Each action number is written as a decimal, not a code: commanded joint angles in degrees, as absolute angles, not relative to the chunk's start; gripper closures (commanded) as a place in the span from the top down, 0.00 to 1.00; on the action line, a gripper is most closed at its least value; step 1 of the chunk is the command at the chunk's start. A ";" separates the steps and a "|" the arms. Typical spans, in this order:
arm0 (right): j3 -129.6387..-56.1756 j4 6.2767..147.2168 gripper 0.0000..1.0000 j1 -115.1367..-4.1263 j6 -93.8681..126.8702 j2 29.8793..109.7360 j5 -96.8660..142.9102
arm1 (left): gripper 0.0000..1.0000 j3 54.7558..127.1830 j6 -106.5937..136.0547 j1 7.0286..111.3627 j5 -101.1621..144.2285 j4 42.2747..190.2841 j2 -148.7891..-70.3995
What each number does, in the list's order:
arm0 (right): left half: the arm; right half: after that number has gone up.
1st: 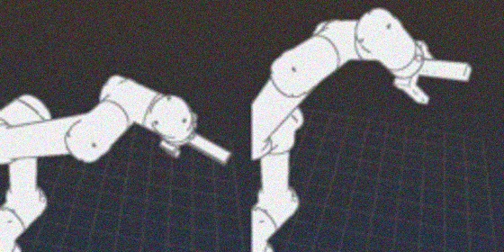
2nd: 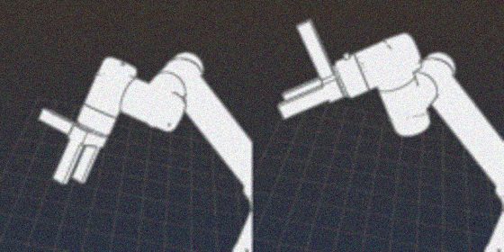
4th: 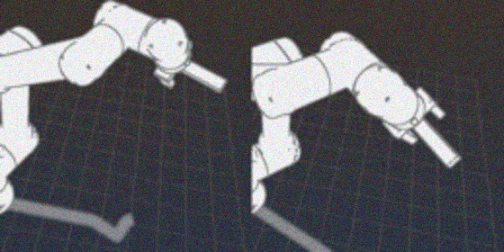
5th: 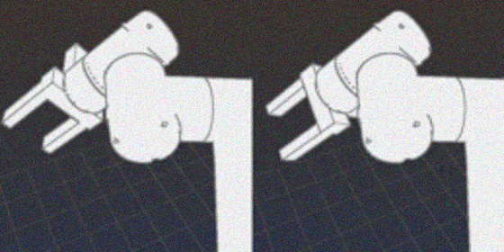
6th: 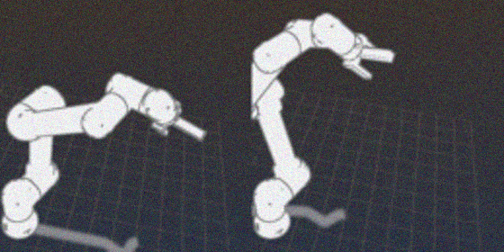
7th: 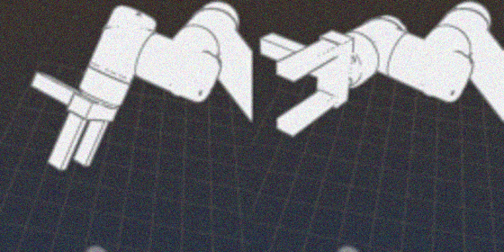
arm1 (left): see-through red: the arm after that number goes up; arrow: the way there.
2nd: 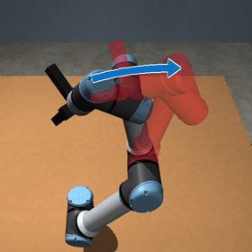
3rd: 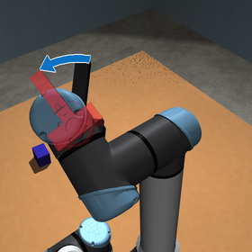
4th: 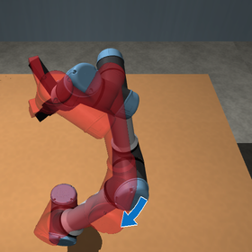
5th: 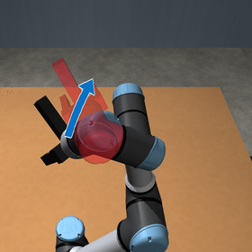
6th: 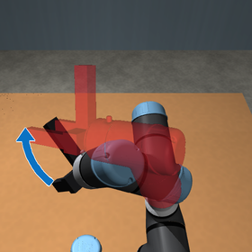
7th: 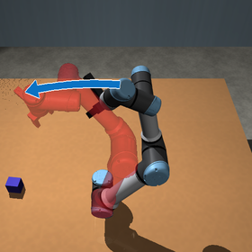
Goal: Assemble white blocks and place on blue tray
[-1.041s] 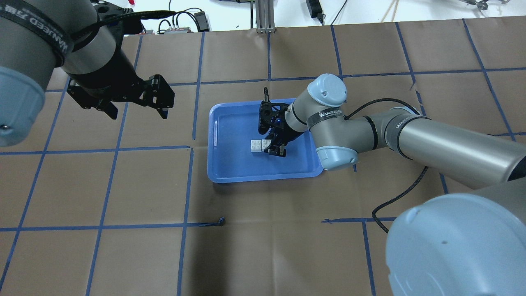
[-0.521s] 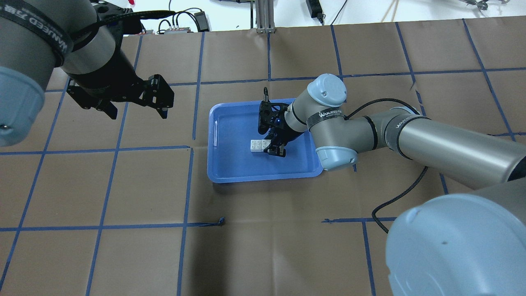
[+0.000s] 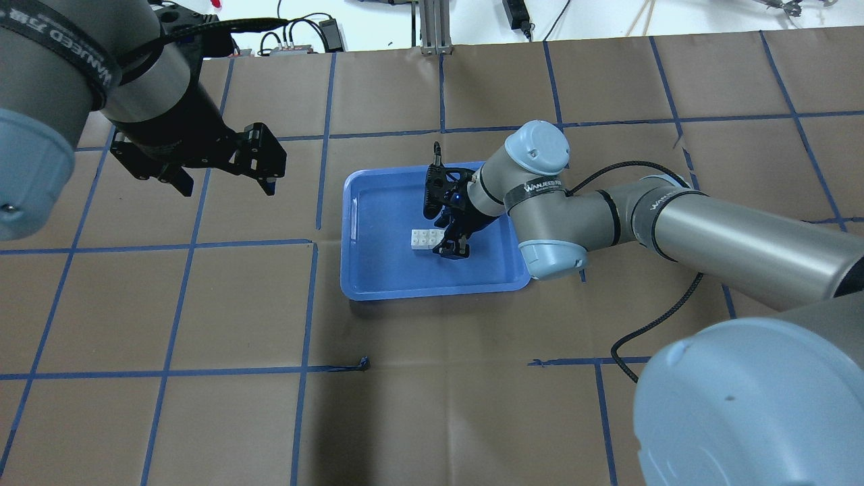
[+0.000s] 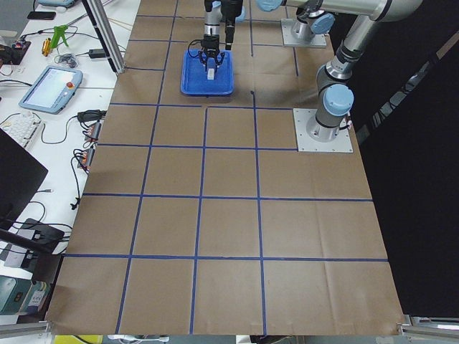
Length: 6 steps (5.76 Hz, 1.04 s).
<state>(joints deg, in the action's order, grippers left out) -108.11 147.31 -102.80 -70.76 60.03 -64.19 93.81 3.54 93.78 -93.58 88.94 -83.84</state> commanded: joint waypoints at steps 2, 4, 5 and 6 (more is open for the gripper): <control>-108.02 146.96 1.00 -102.57 -70.40 60.29 -64.77 | 0.99 94.04 3.69 93.78 -93.52 88.95 -83.85; -107.40 143.47 1.00 -101.61 -69.44 63.00 -68.79 | 0.99 94.13 3.69 93.87 -93.60 88.95 -83.85; -105.49 134.82 1.00 -100.82 -68.04 67.11 -69.08 | 0.99 94.30 3.87 93.95 -93.26 88.68 -84.11; -100.94 124.47 1.00 -99.33 -63.24 69.41 -72.82 | 0.99 94.39 3.87 93.96 -93.43 88.59 -84.20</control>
